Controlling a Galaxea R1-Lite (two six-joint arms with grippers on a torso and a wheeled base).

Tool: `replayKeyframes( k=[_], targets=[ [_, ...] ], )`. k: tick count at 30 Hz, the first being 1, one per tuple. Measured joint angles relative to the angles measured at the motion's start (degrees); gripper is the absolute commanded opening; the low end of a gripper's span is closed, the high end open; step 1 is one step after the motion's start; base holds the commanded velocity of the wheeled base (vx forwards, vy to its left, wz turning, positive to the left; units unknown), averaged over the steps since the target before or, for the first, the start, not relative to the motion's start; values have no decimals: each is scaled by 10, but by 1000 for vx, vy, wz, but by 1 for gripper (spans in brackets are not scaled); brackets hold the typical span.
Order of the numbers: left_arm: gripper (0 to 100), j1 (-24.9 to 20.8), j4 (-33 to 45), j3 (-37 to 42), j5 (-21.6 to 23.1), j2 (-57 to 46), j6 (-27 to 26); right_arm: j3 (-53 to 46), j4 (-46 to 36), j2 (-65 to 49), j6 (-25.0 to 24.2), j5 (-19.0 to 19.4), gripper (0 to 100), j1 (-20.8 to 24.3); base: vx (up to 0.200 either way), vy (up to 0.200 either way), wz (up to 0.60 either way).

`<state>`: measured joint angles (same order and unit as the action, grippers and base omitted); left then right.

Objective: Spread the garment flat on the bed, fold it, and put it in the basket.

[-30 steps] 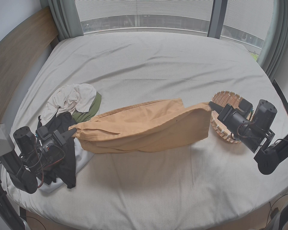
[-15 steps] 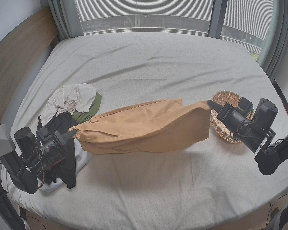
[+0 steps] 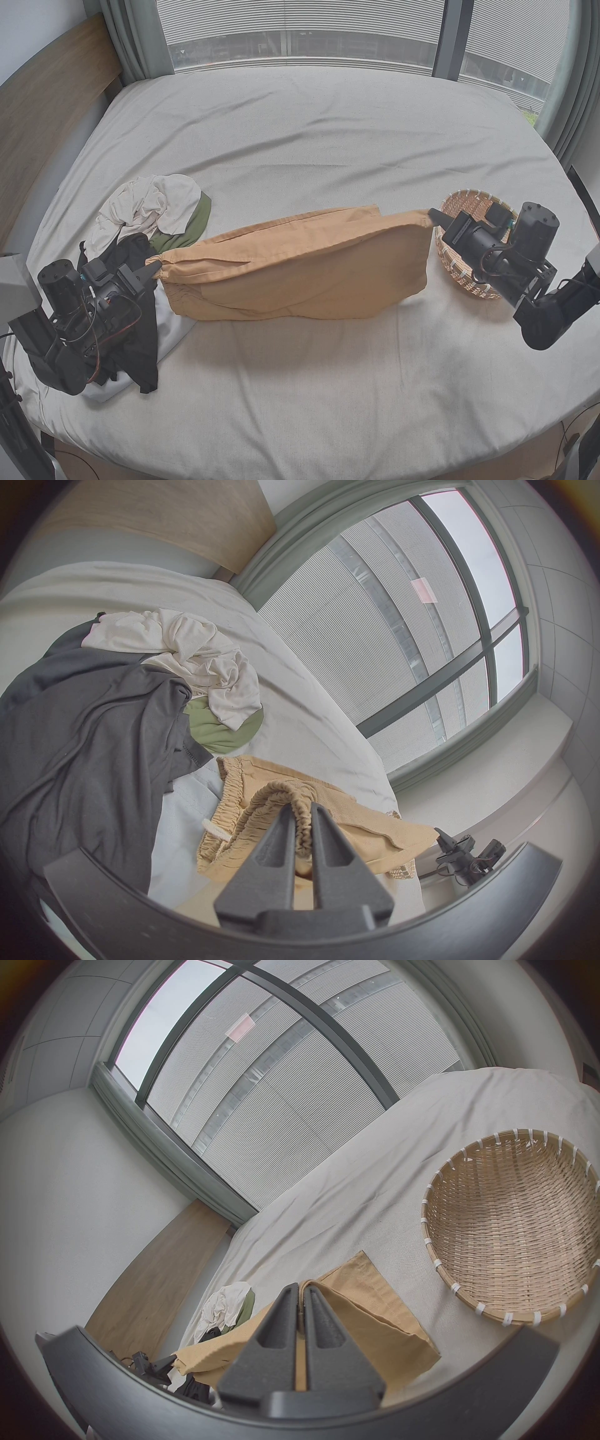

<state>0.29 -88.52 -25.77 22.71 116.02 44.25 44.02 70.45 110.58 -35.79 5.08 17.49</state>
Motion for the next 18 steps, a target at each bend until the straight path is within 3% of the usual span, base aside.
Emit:
replayKeyframes(
  k=[18],
  targets=[
    [0,-4,128,-112,-16,2,33,164,-103,76,0,-1,0,-14,0,0,0]
  ],
)
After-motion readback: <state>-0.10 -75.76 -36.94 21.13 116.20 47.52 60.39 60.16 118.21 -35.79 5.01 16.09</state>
